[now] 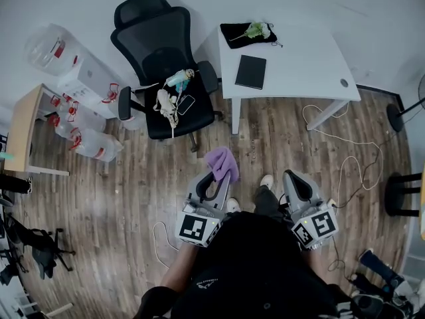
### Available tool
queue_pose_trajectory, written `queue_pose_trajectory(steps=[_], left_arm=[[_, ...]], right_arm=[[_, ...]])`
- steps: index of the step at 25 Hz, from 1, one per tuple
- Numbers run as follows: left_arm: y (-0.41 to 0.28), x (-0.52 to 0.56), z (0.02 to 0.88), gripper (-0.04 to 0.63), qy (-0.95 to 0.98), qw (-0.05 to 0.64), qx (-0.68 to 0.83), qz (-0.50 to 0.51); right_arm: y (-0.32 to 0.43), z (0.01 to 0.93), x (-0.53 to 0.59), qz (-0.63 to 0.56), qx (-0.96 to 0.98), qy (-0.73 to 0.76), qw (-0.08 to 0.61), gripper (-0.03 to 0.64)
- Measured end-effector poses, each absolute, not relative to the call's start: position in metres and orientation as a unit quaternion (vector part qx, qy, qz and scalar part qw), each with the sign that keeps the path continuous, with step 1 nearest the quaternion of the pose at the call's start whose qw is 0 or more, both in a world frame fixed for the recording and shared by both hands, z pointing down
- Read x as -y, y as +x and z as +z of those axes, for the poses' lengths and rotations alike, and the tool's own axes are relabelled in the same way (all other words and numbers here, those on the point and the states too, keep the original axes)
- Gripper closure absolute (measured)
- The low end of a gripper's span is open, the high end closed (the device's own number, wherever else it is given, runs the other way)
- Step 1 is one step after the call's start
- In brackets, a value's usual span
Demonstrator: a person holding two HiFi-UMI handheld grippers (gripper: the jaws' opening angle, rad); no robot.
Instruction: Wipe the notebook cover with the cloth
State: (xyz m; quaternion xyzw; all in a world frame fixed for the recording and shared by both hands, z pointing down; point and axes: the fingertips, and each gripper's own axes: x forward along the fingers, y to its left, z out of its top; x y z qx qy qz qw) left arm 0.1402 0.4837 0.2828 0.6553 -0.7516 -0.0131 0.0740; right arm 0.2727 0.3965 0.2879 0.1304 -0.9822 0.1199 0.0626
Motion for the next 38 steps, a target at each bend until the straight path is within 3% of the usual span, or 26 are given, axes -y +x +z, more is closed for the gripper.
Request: queue_pose_trajectory(steps=[8,17,33,38], left_arm=[[0.099,-0.451,0.292,0.515,0.627,0.084,0.774,-0.017],[0.055,-0.337,0.288,0.515,0.633,0.093,0.769,-0.019],[0.025,-0.139,0.275,0.515,0.604,0.059,0.795,0.005],[0.016,-0.114,0.280,0.514,0.606,0.075,0.792,0.011]], right_arm=[[0.227,0.297,-0.353,0.118,0.986,0.098,0.064,0.612],[0.172,0.292,-0.246,0.108,0.990,0.064,0.058,0.612],[0.123,0.288,-0.047,0.064,0.995,0.005,0.079,0.612],[0.114,0.289,-0.021,0.052,0.994,0.005,0.092,0.612]])
